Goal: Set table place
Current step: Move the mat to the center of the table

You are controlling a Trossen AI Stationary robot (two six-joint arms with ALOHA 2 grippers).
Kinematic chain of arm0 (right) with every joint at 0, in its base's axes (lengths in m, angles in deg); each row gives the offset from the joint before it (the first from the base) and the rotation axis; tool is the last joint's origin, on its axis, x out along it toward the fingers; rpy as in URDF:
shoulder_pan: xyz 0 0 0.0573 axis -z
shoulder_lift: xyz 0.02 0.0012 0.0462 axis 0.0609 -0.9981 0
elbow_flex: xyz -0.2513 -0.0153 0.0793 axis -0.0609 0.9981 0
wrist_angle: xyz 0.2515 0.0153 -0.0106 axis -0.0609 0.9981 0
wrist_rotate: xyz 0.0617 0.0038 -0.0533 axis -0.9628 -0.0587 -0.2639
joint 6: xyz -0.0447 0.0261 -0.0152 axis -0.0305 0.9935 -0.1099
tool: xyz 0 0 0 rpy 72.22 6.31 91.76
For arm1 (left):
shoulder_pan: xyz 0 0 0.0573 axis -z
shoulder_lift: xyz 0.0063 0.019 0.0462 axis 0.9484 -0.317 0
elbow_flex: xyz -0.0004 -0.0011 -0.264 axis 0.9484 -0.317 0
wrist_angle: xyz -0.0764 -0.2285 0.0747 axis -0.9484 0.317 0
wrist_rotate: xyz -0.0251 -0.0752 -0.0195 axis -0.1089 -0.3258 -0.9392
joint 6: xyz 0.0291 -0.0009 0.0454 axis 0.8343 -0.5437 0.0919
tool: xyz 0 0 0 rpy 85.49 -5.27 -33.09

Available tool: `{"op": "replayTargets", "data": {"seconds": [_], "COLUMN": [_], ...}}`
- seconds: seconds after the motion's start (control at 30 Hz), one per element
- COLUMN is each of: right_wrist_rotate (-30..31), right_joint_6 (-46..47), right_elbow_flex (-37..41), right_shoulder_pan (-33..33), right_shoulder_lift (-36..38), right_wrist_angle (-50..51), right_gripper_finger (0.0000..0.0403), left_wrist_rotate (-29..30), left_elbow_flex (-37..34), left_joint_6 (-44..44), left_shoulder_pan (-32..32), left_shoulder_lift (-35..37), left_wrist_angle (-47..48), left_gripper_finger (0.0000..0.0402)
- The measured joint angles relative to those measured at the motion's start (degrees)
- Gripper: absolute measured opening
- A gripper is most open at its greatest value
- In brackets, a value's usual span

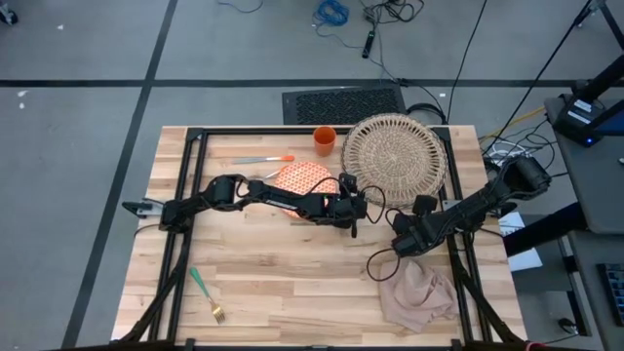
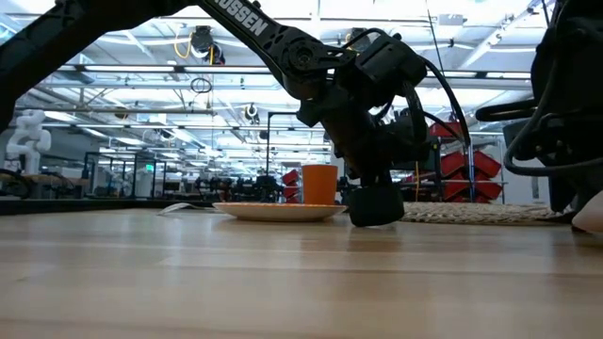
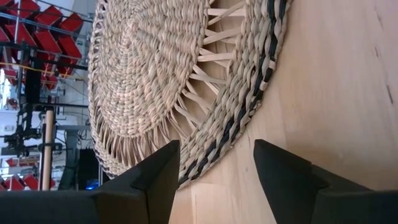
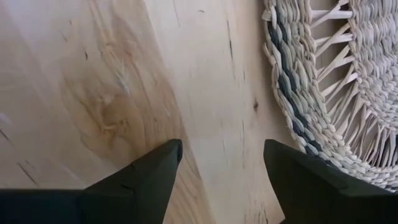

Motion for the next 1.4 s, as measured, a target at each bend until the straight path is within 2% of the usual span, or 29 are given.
{"op": "replayTargets", "data": {"seconds": [0.3,0.67,1.0,1.17,1.4], "right_wrist_rotate": [1.20,0.24,2.95,3.63,9.38], "right_joint_6": [1.41,-1.10,0.56,0.58,10.75], "right_elbow_flex": [0.76,0.96,1.92,1.88,1.68], "right_shoulder_pan": [-1.43,-2.12,-5.39,-4.53,-4.21], "right_shoulder_lift": [-1.61,-1.61,-1.94,-3.19,-4.46], "right_wrist_angle": [-1.02,-2.58,-2.81,-3.63,-0.64], "right_gripper_finger": [0.0233,0.0232,0.0232,0.0226,0.0207], "left_wrist_rotate": [0.04,0.02,0.22,0.22,0.15], "left_elbow_flex": [0.02,0.07,0.07,0.07,0.04], "left_joint_6": [-0.73,-1.31,-1.31,-1.33,-1.32], "left_shoulder_pan": [0.31,0.48,1.04,1.03,1.03], "left_shoulder_lift": [0.00,0.00,0.35,0.35,0.35], "left_wrist_angle": [0.16,0.42,0.48,0.48,0.34], "left_gripper_finger": [0.0192,0.0192,0.0192,0.0192,0.0192]}}
